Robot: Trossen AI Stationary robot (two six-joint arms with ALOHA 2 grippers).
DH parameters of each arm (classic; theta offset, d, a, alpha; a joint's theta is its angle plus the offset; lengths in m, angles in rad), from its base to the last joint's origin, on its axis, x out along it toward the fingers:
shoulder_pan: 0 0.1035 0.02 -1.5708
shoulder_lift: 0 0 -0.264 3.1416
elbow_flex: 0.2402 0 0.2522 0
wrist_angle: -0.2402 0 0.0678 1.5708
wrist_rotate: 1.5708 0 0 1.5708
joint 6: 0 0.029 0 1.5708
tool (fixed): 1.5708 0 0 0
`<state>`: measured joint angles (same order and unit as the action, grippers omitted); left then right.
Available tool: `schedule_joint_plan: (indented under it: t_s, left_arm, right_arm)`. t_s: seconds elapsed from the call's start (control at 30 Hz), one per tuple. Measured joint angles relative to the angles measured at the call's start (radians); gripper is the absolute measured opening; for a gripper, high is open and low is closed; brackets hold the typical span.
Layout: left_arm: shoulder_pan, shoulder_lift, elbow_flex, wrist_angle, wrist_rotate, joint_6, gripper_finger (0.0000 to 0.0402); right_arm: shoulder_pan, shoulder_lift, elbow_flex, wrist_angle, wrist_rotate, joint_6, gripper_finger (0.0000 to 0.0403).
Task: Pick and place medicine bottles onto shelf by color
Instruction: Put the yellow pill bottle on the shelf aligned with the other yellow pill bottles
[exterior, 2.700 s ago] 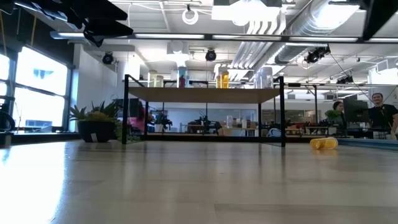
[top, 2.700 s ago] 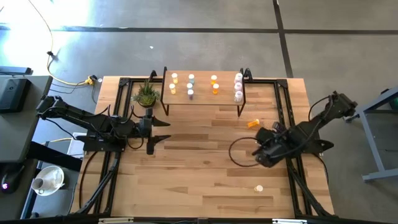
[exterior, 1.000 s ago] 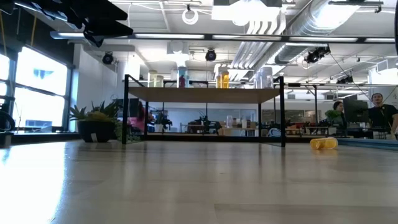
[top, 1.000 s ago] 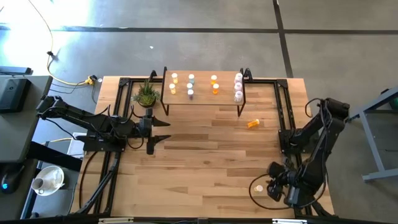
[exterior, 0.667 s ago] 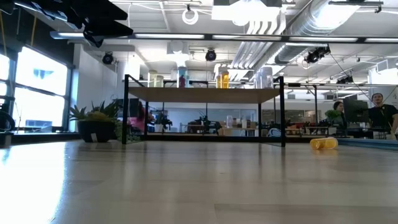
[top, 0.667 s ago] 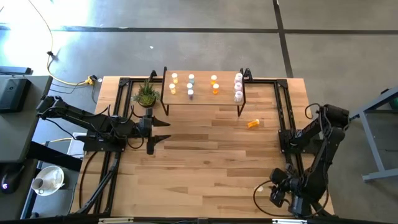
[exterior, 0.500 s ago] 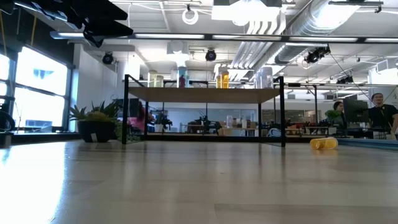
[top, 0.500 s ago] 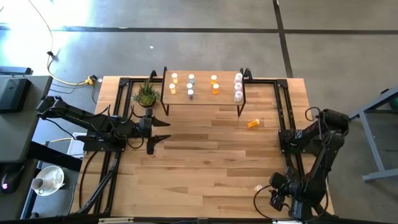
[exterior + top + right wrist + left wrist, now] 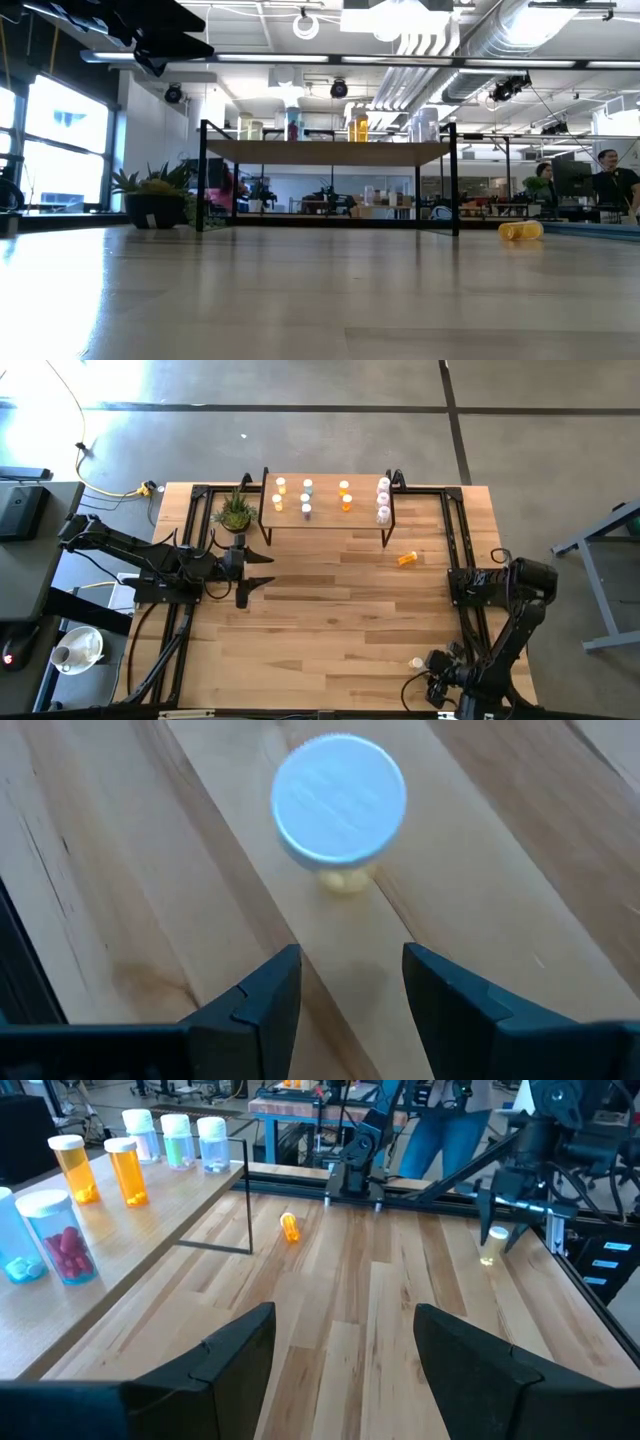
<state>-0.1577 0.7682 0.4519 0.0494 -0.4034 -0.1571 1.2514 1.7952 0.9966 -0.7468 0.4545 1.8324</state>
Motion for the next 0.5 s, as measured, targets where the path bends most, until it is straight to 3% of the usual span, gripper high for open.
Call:
schedule_joint_plan:
  t_s: [0.5]
  left_arm:
    - [0.000,0.000,0.000,0.000,0.000,0.002,0.0229]
  right_arm:
    - [0.000,0.081,0.001,0.020,0.157,0.000,0.0167]
